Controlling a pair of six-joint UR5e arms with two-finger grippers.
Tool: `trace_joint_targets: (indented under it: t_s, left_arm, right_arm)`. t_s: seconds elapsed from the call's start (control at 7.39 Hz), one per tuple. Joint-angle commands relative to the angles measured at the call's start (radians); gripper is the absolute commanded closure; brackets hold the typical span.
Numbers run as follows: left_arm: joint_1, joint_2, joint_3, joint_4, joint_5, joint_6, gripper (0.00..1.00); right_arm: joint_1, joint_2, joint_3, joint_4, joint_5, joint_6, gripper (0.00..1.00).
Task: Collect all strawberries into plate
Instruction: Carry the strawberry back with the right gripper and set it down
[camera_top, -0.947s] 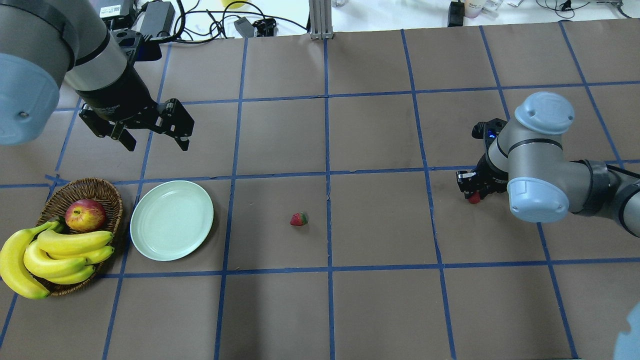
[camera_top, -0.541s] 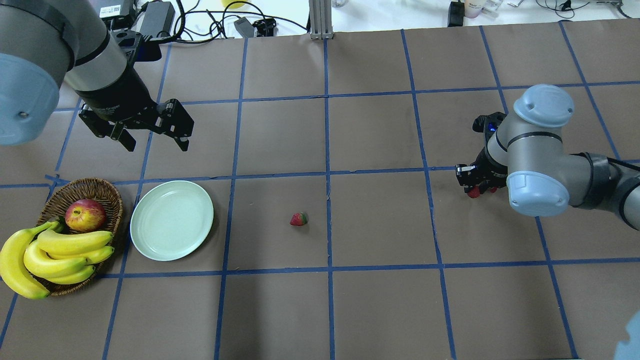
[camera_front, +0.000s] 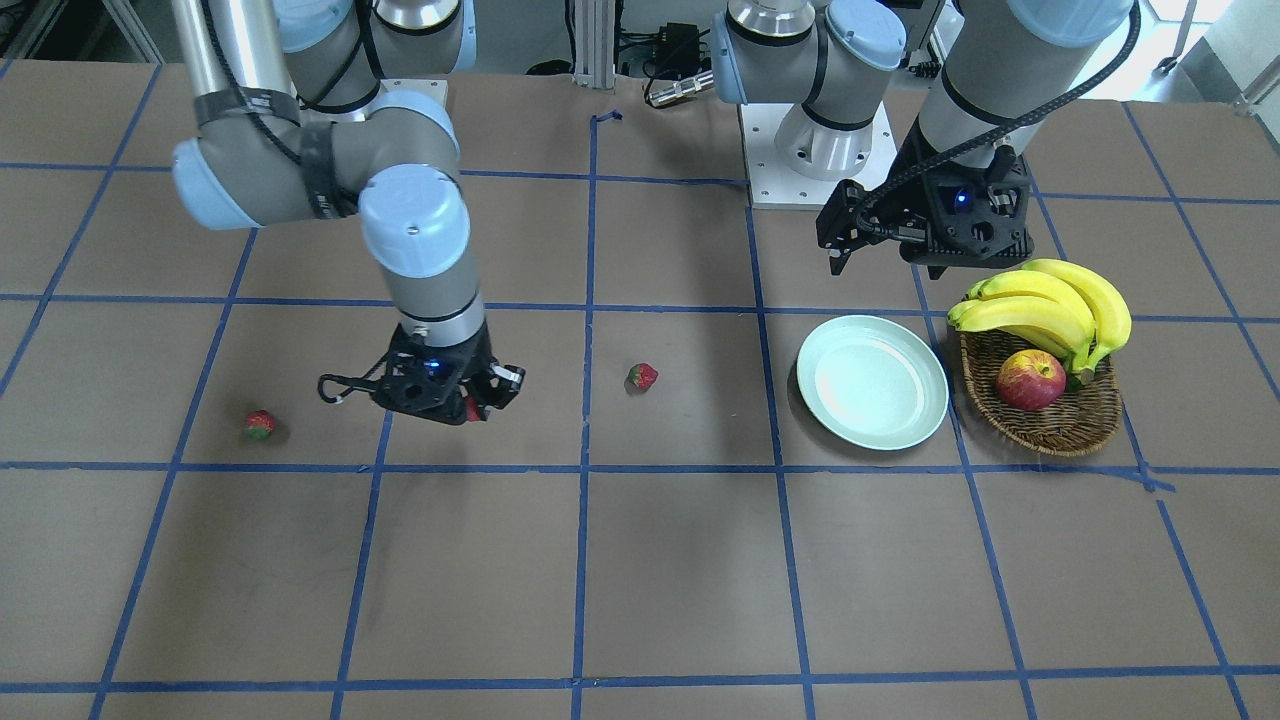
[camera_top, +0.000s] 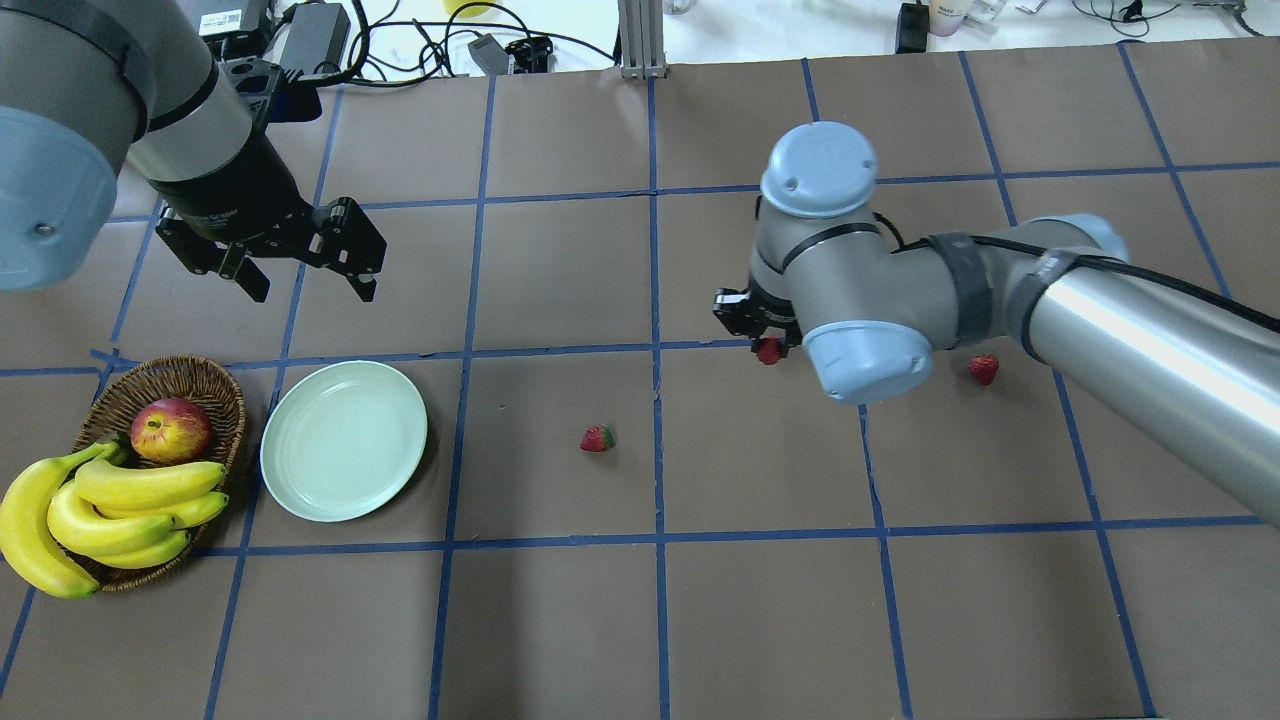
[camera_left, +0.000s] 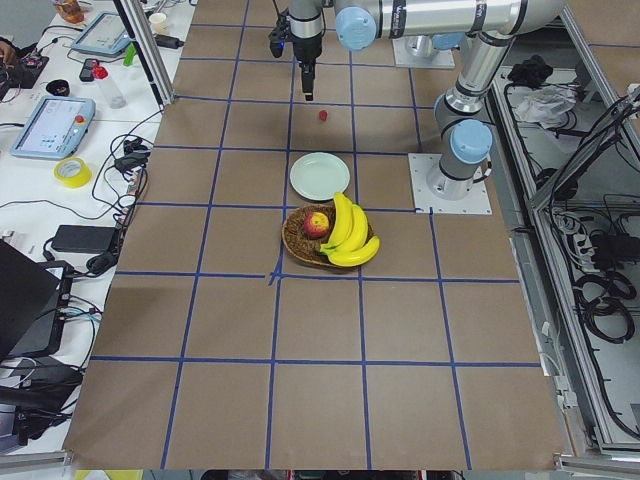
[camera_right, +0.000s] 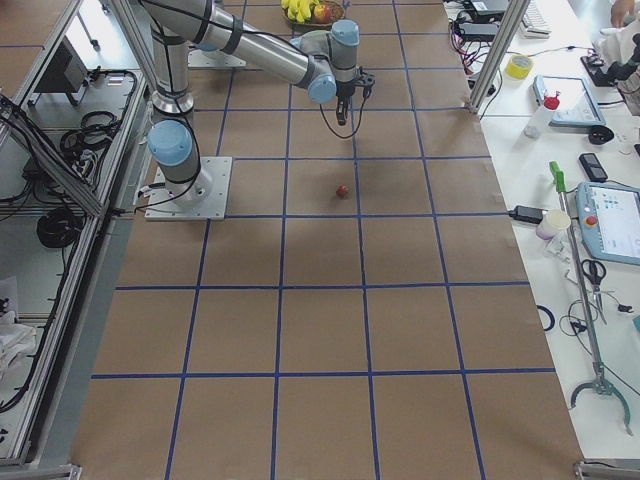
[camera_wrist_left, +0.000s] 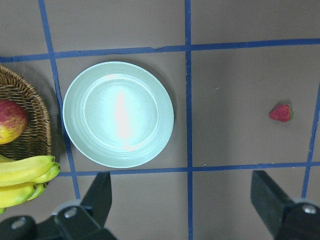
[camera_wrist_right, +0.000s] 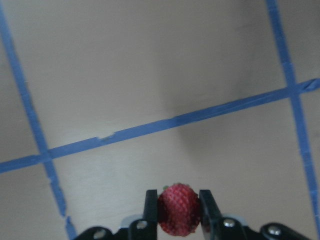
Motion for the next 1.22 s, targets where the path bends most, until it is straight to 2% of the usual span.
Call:
trace_joint_targets:
  t_s: [0.0, 0.14, 0.41, 0.54, 0.68, 0.95, 1.08]
  left_arm:
    - [-0.003, 0.0, 0.001, 0.002, -0.002, -0.001, 0.0]
    - [-0.007, -0.005, -0.002, 0.0, -0.002, 0.0, 0.0]
    - [-0.008, -0.002, -0.014, -0.003, 0.002, 0.0, 0.0]
    - [-0.008, 0.001, -0.028, -0.003, 0.045, 0.0, 0.0]
    - [-0.01, 0.003, -0.039, -0.001, 0.064, 0.0, 0.0]
    - [-0.01, 0.003, -0.04, 0.013, 0.056, 0.002, 0.0]
    - [-0.01, 0.004, -0.039, 0.013, 0.058, 0.002, 0.0]
  right_arm:
    - [0.158, 0.099, -0.035, -0.097, 0.057, 0.147, 1.0]
    - [0.194, 0.13, -0.05, -0.14, 0.059, 0.187, 1.0]
    - [0.197, 0.133, -0.041, -0.135, 0.059, 0.185, 1.0]
    - [0.197, 0.133, -0.039, -0.133, 0.062, 0.193, 0.63]
    - [0.197, 0.133, -0.039, -0.135, 0.06, 0.185, 0.01]
    - [0.186, 0.116, -0.071, -0.118, 0.065, 0.146, 0.0]
    - [0.157, 0.083, -0.109, -0.017, 0.097, 0.074, 0.0]
